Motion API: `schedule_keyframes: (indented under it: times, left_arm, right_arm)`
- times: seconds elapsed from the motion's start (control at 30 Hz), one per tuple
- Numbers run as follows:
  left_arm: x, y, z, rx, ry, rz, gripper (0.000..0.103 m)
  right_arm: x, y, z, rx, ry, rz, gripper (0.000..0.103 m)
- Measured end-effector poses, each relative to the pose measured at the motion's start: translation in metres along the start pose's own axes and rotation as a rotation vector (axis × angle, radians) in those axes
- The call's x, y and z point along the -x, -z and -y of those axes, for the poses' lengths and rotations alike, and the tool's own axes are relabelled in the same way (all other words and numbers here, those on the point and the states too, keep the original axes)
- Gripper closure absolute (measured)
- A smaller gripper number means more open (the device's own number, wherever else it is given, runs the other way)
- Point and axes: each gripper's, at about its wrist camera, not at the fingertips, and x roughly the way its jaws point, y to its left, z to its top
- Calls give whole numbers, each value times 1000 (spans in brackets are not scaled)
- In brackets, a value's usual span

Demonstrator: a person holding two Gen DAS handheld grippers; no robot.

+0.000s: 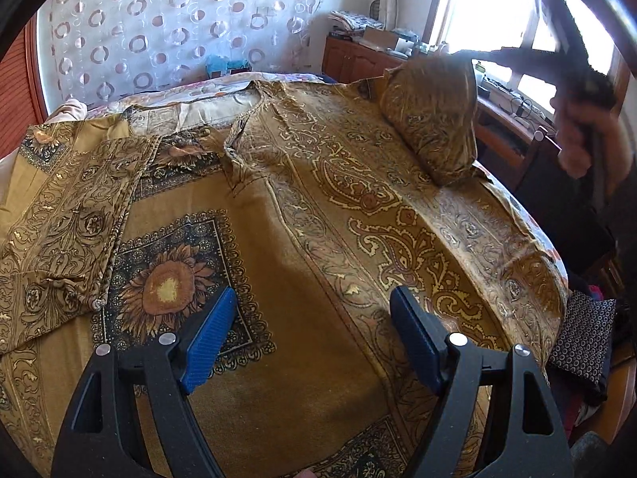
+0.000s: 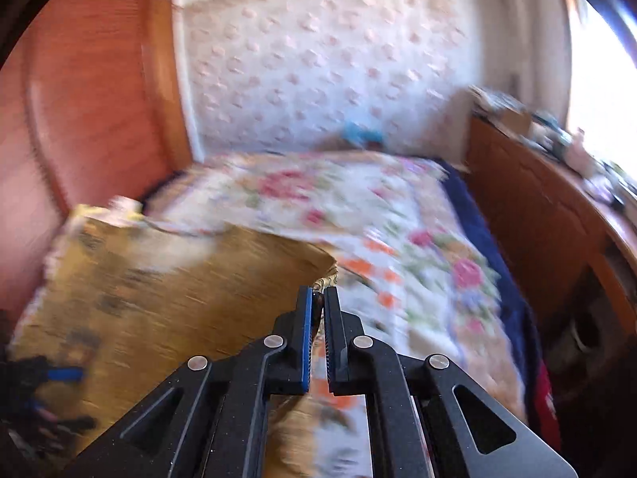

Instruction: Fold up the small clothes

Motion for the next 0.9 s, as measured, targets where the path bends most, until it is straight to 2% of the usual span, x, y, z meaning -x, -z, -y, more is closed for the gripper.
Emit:
schedule_keyframes:
  times: [0.07, 0.13, 0.17, 0.2, 0.27, 0.43, 0.57, 0.73, 0.9]
  left_arm:
    - [2, 0, 0, 5, 1, 5, 23]
    - [6, 0, -1, 5, 6, 15, 23]
    - [8, 0, -1, 4, 5, 20, 23]
    - [11, -1, -1, 5, 4, 27, 23]
    - [15, -2, -2, 4, 5, 36, 23]
    - [22, -4, -6, 2, -3, 53, 23]
    - [24, -3, -12, 3, -14, 54, 23]
    - [29, -2, -29, 20, -39, 60, 23]
    - [38, 0, -53, 41, -70, 73, 23]
  right_arm:
    - [7, -9, -20, 30, -65, 14, 98]
    - [8, -16, -39, 50, -143, 15, 90]
    - [7, -17, -45, 59, -160, 17, 75]
    - [5, -18, -49, 71, -153, 22, 55]
    - [0, -18, -53, 88, -132, 30, 43]
    - [-10, -6, -54, 102, -78, -1, 43]
    - [-25, 7, -49, 101, -23, -102, 43]
    - [-60, 42, -30, 27, 25, -255, 43]
    - [-78, 57, -28, 17, 37, -319, 43]
